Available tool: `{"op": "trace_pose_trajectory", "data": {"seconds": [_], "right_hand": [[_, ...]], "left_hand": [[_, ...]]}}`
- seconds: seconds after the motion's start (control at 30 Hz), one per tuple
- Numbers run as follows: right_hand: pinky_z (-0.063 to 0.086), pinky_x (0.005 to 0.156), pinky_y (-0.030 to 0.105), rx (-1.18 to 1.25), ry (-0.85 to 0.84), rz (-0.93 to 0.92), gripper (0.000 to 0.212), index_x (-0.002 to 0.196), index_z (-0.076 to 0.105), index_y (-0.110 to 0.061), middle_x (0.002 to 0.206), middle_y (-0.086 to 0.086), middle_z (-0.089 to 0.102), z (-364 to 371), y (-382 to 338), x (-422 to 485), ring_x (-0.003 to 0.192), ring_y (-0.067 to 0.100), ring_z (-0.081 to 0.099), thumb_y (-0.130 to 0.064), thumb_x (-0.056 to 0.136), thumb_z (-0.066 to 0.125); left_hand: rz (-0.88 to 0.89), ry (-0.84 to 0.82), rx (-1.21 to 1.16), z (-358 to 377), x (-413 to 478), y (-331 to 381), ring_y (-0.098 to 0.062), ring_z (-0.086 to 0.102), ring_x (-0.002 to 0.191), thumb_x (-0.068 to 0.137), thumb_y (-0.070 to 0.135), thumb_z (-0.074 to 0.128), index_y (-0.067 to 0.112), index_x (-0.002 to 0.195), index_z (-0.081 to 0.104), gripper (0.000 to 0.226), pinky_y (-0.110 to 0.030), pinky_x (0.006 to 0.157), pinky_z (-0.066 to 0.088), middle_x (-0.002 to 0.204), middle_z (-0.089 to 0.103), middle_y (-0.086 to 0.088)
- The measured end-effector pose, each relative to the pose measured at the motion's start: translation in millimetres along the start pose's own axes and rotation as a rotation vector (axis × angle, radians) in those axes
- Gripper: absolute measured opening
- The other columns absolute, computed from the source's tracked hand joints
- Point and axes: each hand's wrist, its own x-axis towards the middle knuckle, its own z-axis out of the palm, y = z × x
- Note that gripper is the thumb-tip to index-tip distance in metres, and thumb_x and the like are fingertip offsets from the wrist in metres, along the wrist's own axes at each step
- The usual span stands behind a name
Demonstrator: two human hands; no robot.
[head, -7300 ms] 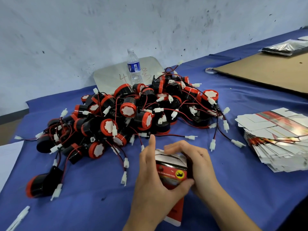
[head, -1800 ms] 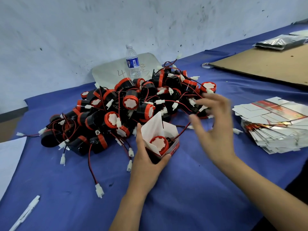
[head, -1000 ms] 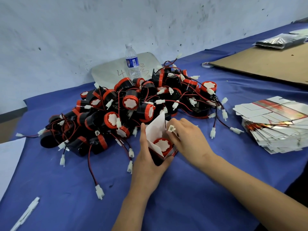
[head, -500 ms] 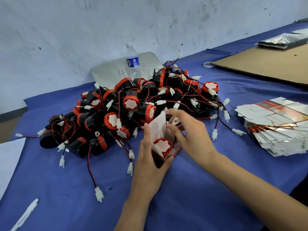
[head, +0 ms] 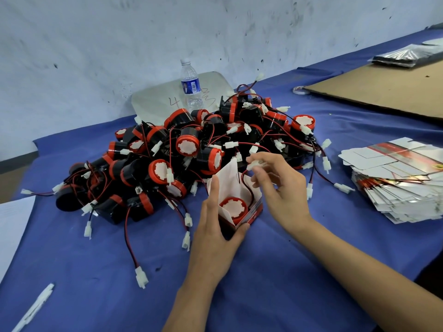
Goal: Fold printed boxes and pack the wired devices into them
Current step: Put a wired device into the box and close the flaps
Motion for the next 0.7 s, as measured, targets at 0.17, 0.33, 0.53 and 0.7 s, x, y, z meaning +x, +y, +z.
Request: {"op": "trace_pose_trajectory", "data": {"seconds": [0.17, 0.33, 0.53, 0.7], "right_hand": [[0.042, 0.057, 0.016, -0.034, -0.081, -0.007, 0.019, 0.099, 0.047, -0.028, 0.085, -0.021, 0.064, 0.2, 0.6, -3.2, 0.056, 0.006, 0.052, -0.012, 0.095, 0.056], [0.040, 0.055, 0.018, -0.250, -0.218, -0.064, 0.011, 0.101, 0.056, -0.011, 0.072, -0.023, 0.057, -0.4, 2.4, -9.5, 0.060, 0.000, 0.054, -0.018, 0.097, 0.049], [0.045, 0.039, 0.043, -0.592, -0.326, -0.221, 0.008, 0.090, 0.063, -0.002, 0.077, 0.008, 0.060, -3.5, -4.5, -8.2, 0.055, 0.030, 0.054, -0.006, 0.088, 0.056], [0.041, 0.036, 0.036, -0.768, -0.417, -0.198, 0.021, 0.089, 0.066, -0.011, 0.071, 0.002, 0.056, -7.9, -7.3, -7.8, 0.054, 0.025, 0.052, -0.001, 0.073, 0.074]], "left_hand": [[0.013, -0.006, -0.007, 1.1, 0.3, -1.6, 0.037, 0.019, 0.115, 0.084, 0.033, 0.074, 0.062, 0.142, -0.007, 0.103, 0.011, 0.081, 0.023, 0.130, 0.012, 0.059], [-0.018, -0.005, -0.029, 1.8, 0.1, -2.7, 0.030, 0.031, 0.116, 0.082, 0.039, 0.074, 0.065, 0.140, -0.006, 0.102, 0.008, 0.083, 0.028, 0.127, 0.023, 0.057], [-0.034, -0.010, -0.045, 1.6, -0.6, -3.1, 0.026, 0.035, 0.118, 0.081, 0.040, 0.074, 0.066, 0.140, -0.003, 0.101, 0.007, 0.083, 0.031, 0.129, 0.026, 0.054], [-0.025, -0.022, -0.051, 0.6, -1.0, 0.1, 0.026, 0.033, 0.120, 0.082, 0.039, 0.073, 0.066, 0.140, -0.004, 0.100, 0.006, 0.084, 0.030, 0.130, 0.024, 0.054]]}}
